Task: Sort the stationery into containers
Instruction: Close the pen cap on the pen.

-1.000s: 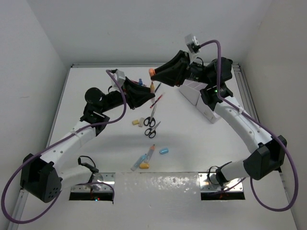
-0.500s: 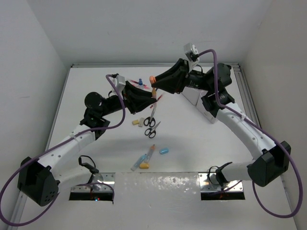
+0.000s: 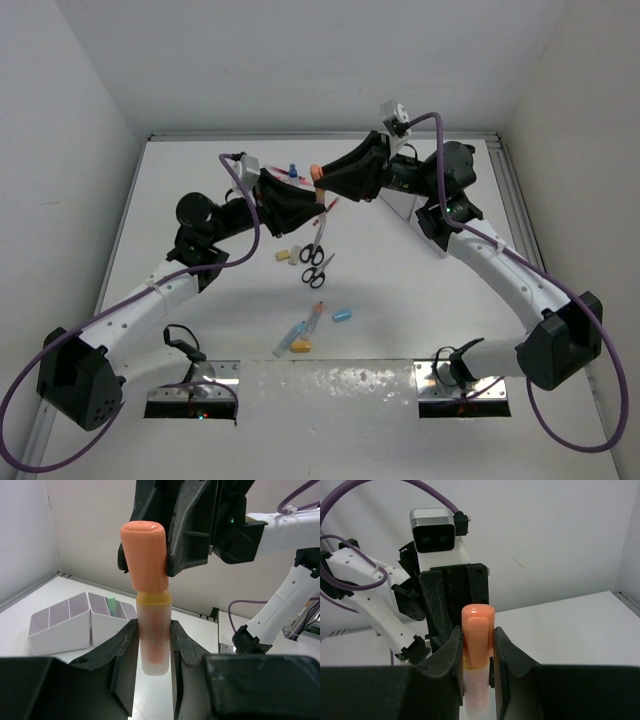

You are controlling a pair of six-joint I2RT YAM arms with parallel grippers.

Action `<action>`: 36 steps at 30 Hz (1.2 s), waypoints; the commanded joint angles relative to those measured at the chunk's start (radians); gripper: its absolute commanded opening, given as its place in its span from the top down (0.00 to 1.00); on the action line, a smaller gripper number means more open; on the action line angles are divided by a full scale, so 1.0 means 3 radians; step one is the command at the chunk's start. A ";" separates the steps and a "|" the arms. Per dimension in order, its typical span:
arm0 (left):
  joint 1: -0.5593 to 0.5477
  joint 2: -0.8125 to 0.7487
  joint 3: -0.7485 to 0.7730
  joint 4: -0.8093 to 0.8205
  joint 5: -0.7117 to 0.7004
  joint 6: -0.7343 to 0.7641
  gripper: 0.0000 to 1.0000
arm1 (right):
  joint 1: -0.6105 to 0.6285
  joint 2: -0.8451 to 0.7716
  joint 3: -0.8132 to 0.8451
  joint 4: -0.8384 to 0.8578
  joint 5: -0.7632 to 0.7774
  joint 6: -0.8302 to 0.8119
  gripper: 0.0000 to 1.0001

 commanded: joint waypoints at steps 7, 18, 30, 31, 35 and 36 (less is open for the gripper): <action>0.0204 -0.0178 -0.0010 0.0830 -0.0062 -0.0268 1.00 | 0.0032 0.0024 -0.0216 0.0309 -0.0099 0.0148 1.00; 0.0322 -0.0112 0.0174 0.1270 0.0020 -0.0401 1.00 | 0.0124 0.0234 -0.0476 0.0754 -0.0350 0.0486 1.00; 0.0480 -0.0061 0.0277 0.1434 0.0245 -0.0478 1.00 | 0.0319 0.0219 -0.0558 -0.0892 -0.0289 -0.0761 1.00; 0.0485 -0.0081 0.0277 0.1449 0.0245 -0.0472 1.00 | 0.0319 0.0234 -0.0594 -0.0897 -0.0258 -0.0792 1.00; 0.0521 -0.0102 0.0282 0.1521 0.0301 -0.0493 1.00 | 0.0400 0.0372 -0.0737 -0.0846 -0.0222 -0.0777 1.00; 0.0541 -0.0107 0.0287 0.1526 0.0306 -0.0498 1.00 | 0.0416 0.0402 -0.0768 -0.0831 -0.0202 -0.0777 1.00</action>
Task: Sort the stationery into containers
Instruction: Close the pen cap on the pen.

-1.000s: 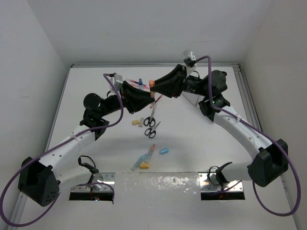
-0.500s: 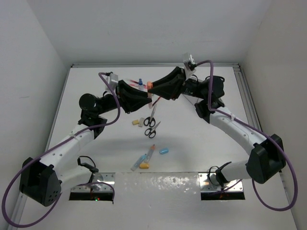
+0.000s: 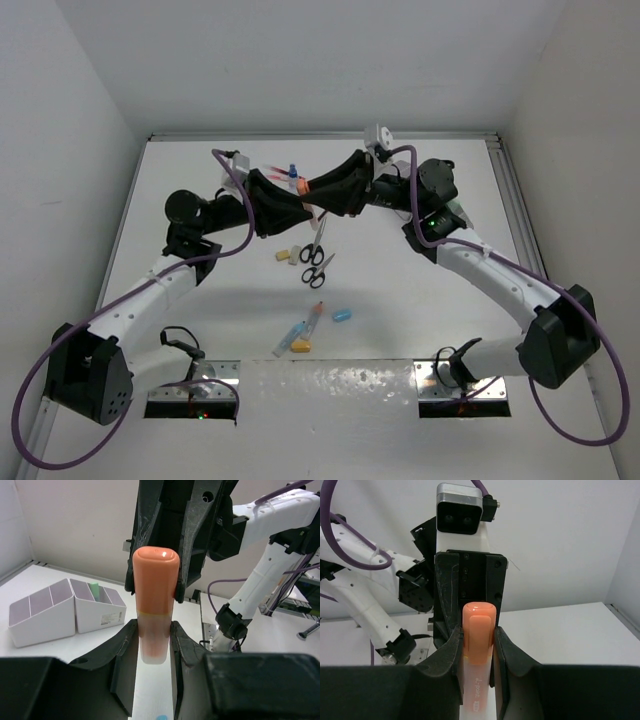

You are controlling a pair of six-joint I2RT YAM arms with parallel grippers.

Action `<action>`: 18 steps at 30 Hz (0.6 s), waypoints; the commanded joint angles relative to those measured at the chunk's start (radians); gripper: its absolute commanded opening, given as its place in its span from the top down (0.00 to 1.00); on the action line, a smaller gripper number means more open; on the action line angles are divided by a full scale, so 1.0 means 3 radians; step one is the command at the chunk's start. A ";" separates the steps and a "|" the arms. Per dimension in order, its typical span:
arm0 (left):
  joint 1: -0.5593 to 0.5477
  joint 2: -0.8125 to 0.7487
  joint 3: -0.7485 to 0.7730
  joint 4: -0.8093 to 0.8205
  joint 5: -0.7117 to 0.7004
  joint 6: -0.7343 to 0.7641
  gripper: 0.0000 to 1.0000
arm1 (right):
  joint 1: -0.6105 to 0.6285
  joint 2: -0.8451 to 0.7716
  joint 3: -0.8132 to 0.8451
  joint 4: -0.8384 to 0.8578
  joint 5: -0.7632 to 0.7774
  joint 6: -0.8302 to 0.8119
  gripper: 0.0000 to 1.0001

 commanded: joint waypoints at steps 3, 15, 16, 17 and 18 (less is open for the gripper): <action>0.0165 -0.0224 0.0344 0.1120 -0.0467 -0.0062 1.00 | 0.0162 0.0422 -0.0510 -0.0999 -0.0355 -0.0253 1.00; 0.0283 -0.0259 0.0293 0.1100 -0.0426 -0.0057 1.00 | 0.0116 0.0412 -0.0822 -0.0773 -0.0253 -0.0105 1.00; 0.0283 -0.0259 0.0278 0.1085 -0.0416 -0.0052 1.00 | 0.0106 0.0412 -0.0833 -0.0733 -0.0253 -0.0090 1.00; 0.0283 -0.0259 0.0273 0.1080 -0.0406 -0.0047 1.00 | 0.0100 0.0412 -0.0828 -0.0697 -0.0258 -0.0059 1.00; 0.0278 -0.0254 0.0262 0.1070 -0.0390 -0.0021 1.00 | 0.0100 0.0412 -0.0807 -0.0666 -0.0268 -0.0013 1.00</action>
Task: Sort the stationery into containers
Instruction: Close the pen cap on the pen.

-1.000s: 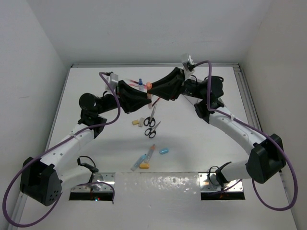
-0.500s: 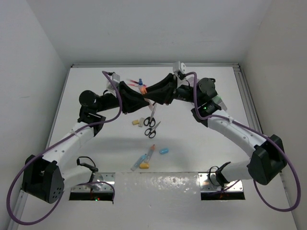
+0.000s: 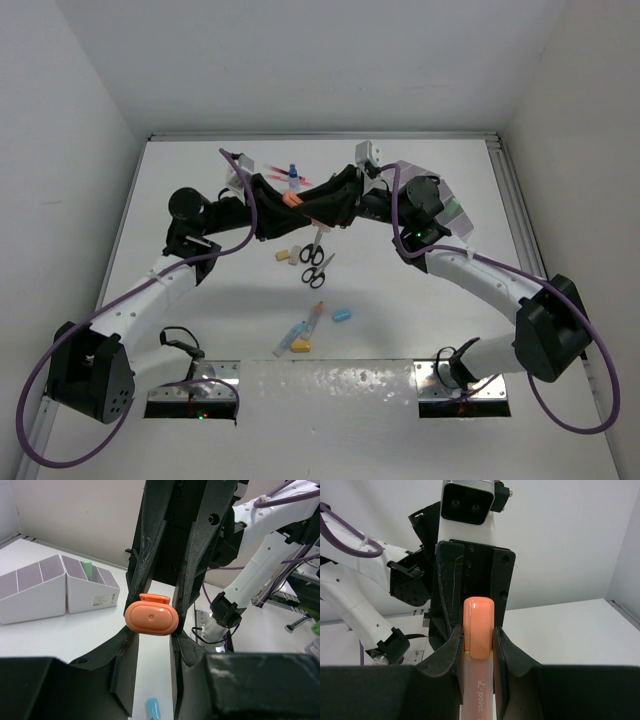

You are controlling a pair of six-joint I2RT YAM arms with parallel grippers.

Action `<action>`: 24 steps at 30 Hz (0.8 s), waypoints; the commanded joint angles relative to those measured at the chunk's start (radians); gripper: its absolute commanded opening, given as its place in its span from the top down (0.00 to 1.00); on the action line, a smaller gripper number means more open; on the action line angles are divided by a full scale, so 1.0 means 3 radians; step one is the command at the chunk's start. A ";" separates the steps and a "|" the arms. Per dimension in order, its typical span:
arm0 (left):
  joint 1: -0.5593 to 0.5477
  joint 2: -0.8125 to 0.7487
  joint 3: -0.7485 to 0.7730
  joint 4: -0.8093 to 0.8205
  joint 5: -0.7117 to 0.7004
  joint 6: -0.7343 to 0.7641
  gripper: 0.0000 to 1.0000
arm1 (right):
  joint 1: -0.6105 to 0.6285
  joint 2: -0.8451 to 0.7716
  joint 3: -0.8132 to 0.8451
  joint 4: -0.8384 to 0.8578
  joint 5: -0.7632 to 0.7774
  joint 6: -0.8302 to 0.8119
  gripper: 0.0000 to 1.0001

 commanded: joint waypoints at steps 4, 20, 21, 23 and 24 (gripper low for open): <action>0.0170 -0.0287 0.0242 0.1233 -0.0507 0.0095 1.00 | -0.0028 0.0302 -0.0194 -0.1197 -0.0567 0.0123 1.00; 0.0124 -0.0425 -0.0019 0.0098 -0.0190 0.1174 1.00 | -0.0135 0.0041 0.0578 -0.2329 -0.0553 -0.0438 0.48; 0.0134 -0.0425 -0.0019 0.0128 -0.0195 0.1169 1.00 | -0.0135 0.0041 0.0609 -0.2464 -0.0537 -0.0545 0.47; 0.0139 -0.0446 -0.0009 0.0159 -0.0185 0.1169 1.00 | -0.0140 0.0041 0.0650 -0.2709 -0.0516 -0.0730 0.48; 0.0139 -0.0441 -0.0004 0.0164 -0.0175 0.1174 1.00 | -0.0140 0.0041 0.0656 -0.2761 -0.0506 -0.0776 0.48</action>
